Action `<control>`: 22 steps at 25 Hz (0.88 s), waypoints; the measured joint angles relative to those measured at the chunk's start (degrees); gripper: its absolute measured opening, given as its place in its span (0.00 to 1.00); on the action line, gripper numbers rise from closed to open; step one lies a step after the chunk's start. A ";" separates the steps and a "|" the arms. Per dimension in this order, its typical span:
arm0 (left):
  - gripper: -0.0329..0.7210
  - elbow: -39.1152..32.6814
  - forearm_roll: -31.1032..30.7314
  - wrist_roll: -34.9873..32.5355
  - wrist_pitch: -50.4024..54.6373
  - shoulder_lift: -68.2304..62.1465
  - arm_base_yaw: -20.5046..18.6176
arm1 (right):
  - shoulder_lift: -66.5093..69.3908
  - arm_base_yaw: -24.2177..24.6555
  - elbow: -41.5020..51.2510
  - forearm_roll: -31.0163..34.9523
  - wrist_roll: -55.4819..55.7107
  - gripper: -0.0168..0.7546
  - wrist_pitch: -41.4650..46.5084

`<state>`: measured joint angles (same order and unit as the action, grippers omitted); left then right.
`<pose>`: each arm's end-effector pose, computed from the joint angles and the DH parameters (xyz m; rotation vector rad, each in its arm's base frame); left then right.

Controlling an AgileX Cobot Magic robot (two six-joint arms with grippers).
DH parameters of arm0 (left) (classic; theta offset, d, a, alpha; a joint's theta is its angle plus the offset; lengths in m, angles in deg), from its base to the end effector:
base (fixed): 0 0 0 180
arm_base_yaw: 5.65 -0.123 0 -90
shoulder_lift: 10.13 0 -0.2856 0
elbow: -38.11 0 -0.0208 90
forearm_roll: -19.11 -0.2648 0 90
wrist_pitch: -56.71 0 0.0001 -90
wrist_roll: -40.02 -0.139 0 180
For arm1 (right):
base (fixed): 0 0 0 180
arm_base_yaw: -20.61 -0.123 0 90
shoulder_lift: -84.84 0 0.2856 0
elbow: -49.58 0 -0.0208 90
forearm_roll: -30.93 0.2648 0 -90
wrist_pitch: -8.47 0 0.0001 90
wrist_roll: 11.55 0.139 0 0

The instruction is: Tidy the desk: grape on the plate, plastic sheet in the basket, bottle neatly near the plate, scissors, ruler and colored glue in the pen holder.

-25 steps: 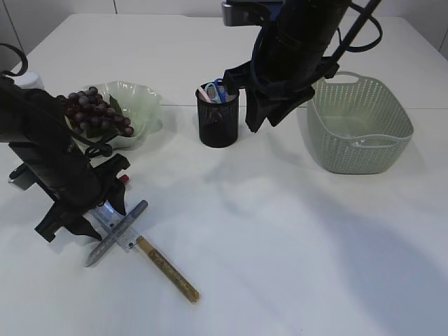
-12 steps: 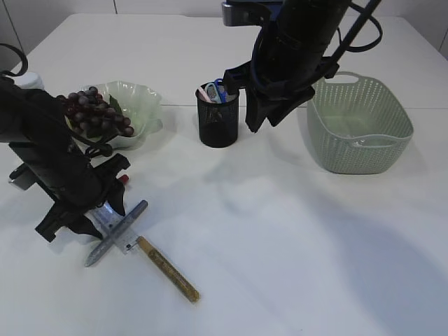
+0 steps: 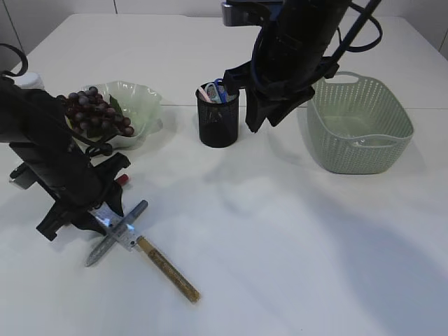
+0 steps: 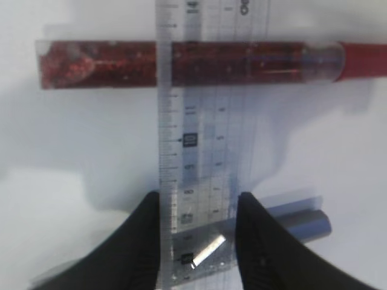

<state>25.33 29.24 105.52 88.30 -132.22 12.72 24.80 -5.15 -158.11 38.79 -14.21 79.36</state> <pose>0.3635 -0.1342 0.0585 -1.3969 2.6756 -0.3629 0.3959 0.2110 0.2489 -0.6682 2.7893 0.2768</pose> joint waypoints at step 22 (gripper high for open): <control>0.39 0.00 0.35 -3.74 -1.38 -0.19 0.00 | 0.00 0.00 0.00 0.00 -0.22 0.40 0.00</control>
<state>25.33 29.59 101.77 86.92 -132.41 12.72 24.80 -5.15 -158.11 38.79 -14.43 79.36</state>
